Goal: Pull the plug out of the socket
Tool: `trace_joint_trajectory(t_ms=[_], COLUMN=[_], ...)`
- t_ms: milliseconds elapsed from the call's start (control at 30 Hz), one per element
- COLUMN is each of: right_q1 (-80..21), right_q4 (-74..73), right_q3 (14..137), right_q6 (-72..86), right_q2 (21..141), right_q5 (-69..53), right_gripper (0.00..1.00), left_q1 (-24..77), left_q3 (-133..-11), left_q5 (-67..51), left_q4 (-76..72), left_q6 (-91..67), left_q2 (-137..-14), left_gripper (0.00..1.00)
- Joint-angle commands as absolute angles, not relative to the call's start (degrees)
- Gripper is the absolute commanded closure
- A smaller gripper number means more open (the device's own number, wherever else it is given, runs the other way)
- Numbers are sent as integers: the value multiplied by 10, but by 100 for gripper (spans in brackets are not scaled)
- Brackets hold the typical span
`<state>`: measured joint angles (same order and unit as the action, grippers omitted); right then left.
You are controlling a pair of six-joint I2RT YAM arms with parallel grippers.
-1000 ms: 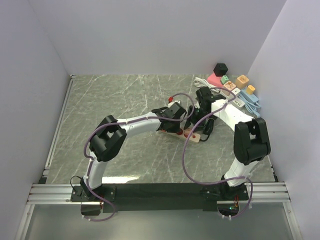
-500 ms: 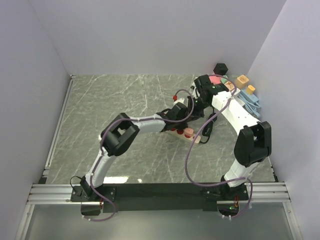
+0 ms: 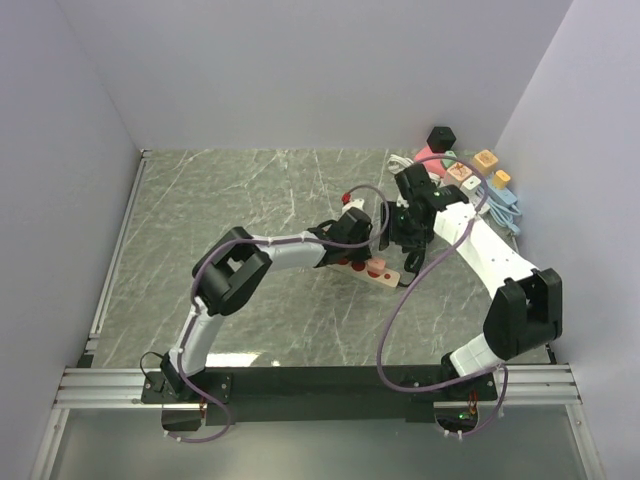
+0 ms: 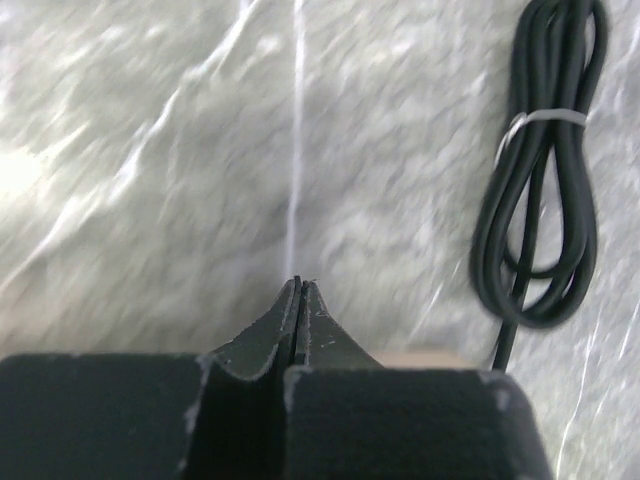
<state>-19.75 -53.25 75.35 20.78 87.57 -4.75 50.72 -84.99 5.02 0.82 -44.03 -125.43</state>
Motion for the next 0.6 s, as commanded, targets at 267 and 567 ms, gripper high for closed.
trace_joint_trajectory(t_ms=[267,567], right_q1=[-187,-177], right_q4=[-418,-364], right_q3=[667,644], right_q6=[282,287], right_q2=[877,981], right_q5=[46,29], right_gripper=[47,100], left_q1=[478,504], left_q3=[-930,-747], left_q5=[76,36], left_q4=[259,258], left_q6=[-425,-492], left_q2=[-1132,-1007], left_gripper=[99,99])
